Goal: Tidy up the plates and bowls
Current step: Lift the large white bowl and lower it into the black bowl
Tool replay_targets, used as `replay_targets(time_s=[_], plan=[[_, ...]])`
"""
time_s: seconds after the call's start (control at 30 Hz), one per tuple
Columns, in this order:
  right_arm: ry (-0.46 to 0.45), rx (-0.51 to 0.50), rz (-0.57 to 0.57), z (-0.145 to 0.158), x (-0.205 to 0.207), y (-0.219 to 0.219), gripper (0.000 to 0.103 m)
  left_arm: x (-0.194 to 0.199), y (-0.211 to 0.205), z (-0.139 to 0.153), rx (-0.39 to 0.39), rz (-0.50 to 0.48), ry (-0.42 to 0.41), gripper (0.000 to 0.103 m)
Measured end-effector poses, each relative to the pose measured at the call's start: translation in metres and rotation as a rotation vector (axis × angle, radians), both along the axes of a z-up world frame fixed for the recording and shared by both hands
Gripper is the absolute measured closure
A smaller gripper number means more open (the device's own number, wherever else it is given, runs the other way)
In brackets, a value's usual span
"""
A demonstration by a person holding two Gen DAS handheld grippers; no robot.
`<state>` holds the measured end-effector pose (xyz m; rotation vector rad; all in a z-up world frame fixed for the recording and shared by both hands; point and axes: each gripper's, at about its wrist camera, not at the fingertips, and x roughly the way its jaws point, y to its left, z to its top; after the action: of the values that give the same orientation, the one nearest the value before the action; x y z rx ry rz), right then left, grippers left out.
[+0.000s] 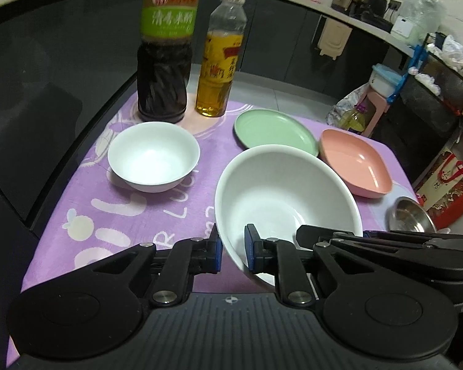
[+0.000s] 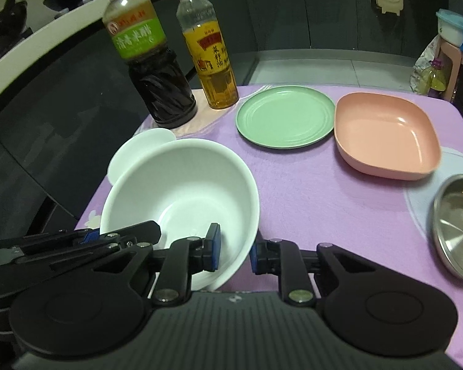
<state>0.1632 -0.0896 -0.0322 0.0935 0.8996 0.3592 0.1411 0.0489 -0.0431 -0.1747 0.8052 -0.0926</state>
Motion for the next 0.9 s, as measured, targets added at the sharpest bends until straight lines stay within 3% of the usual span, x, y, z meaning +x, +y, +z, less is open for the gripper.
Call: replay_targets(time_s=[0.43, 0.9], plan=[[-0.084, 0.015, 0.005, 0.031, -0.054, -0.008, 0.083, -0.051, -0.01, 0.029, 0.017, -0.023, -0.091, 0.089], [-0.118, 0.044, 0.01, 0.04, -0.103, -0.02, 0.083, -0.101, -0.013, 0.038, 0.009, -0.052, -0.132, 0.089]])
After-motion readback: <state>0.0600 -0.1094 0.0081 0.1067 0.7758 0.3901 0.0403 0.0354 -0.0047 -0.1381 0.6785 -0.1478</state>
